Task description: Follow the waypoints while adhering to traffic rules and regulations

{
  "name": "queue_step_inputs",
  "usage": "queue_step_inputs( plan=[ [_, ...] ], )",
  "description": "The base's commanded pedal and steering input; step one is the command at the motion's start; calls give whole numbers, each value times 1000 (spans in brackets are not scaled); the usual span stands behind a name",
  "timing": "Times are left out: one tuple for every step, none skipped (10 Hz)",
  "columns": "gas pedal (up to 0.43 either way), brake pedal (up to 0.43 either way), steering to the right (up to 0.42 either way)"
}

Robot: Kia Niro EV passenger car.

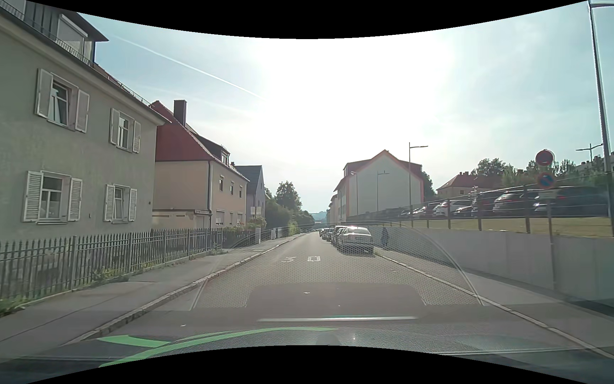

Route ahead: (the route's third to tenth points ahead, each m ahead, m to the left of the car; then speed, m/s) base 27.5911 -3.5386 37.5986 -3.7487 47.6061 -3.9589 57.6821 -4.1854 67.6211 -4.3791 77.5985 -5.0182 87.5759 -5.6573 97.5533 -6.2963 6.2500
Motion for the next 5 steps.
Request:
queue_step_inputs(
  plan=[
    [110,0,-58],
    [118,0,-52],
    [118,0,-41],
    [118,0,-18],
    [118,0,-4]
  ],
)
